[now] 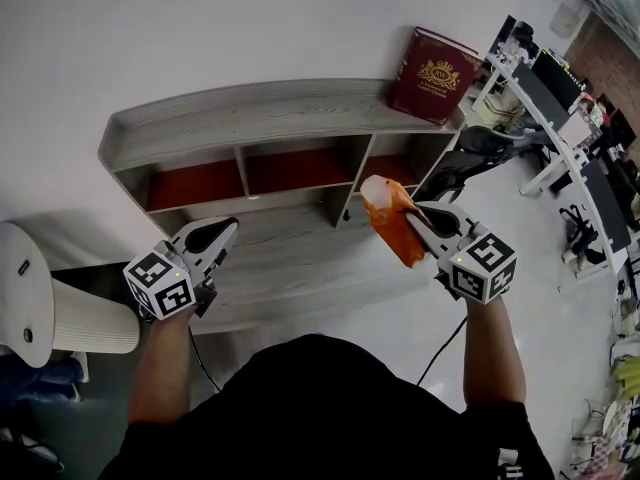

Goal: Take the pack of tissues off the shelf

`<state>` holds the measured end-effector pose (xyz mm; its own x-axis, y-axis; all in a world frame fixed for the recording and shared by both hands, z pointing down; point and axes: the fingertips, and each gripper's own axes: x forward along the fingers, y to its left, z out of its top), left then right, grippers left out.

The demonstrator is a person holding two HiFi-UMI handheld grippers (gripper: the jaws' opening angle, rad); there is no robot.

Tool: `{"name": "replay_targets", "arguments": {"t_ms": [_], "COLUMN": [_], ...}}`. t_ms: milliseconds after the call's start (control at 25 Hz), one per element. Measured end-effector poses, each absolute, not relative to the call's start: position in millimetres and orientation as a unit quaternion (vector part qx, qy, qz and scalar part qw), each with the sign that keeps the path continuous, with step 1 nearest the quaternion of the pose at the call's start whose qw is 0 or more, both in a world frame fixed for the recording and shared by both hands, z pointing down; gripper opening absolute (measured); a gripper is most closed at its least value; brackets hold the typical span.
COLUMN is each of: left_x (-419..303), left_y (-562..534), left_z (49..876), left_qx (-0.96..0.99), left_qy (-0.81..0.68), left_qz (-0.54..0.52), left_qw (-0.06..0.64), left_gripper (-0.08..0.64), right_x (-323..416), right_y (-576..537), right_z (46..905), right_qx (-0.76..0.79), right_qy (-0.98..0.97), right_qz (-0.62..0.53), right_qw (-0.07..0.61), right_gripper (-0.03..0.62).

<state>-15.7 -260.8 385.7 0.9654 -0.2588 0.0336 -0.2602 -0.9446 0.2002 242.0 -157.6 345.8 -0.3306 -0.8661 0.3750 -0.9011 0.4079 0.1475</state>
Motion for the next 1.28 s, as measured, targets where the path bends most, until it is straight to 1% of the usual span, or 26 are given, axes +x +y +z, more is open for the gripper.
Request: {"name": "replay_targets", "arguments": {"t_ms": [240,440,640,800,1280], "left_x": [4.6,14.2,21.8,19.6,-16.6], "left_y": [-255.1,-251.2,-246.9,-245.7,-244.6], "left_z": [391.3,395.5,400.3,405.2,421.5], "left_qx": [0.987,0.986,0.986,0.984,0.972], "left_qy": [-0.115,-0.115,-0.115,-0.121,-0.185], "left_qz": [0.011,0.018,0.021,0.026,0.032], "left_qw": [0.107,0.117,0.122,0.126,0.143], "left_gripper": [0.017,0.017,0.017,0.017,0.017], "right_x": [274.0,281.4,286.1,283.0,274.3], "right_y": [-131.9,-125.7,-127.9,-136.0,-175.7], "right_z": [366.9,373.0,385.1,396.1,454.2], "right_qx": [0.567,0.561,0.558,0.539,0.493], "right_qy": [-0.798,-0.805,-0.803,-0.815,-0.830], "right_qz": [0.077,0.102,0.101,0.122,0.143], "right_qw": [0.188,0.164,0.183,0.174,0.219], "right_gripper": [0.032,0.031,0.031,0.031,0.031]}}
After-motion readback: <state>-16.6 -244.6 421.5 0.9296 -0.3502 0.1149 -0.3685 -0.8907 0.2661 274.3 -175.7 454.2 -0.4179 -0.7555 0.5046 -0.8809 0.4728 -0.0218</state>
